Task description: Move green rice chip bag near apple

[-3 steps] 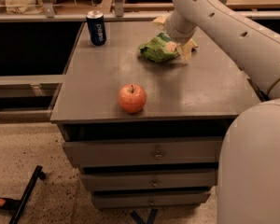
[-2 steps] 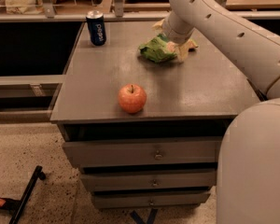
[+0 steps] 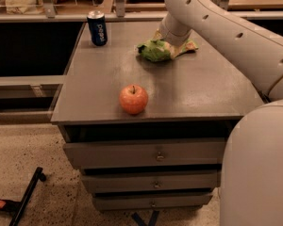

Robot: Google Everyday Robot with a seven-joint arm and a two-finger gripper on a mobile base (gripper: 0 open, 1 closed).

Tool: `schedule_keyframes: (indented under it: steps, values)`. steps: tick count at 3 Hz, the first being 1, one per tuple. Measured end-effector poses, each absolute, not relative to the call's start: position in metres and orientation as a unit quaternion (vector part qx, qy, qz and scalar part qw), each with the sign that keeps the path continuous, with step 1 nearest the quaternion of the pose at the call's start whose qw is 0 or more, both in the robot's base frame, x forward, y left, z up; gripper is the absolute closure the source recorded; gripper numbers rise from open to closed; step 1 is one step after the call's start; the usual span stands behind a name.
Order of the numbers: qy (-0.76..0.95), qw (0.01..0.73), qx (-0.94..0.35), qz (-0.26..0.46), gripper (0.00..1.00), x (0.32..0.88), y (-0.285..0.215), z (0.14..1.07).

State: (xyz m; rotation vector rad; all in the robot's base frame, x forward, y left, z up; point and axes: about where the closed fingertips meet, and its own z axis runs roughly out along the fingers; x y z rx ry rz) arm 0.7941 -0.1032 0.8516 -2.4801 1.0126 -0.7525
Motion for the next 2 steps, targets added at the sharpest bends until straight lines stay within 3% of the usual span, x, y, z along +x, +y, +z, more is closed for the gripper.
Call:
schedule_keyframes:
  steps: [1,2]
  values:
    - [0.356,0.174,-0.879,-0.267,0.88,0.7878,-0.1004,0.8512]
    - [0.371,0.177,-0.873,-0.263,1.0,0.7846,-0.1024,0.859]
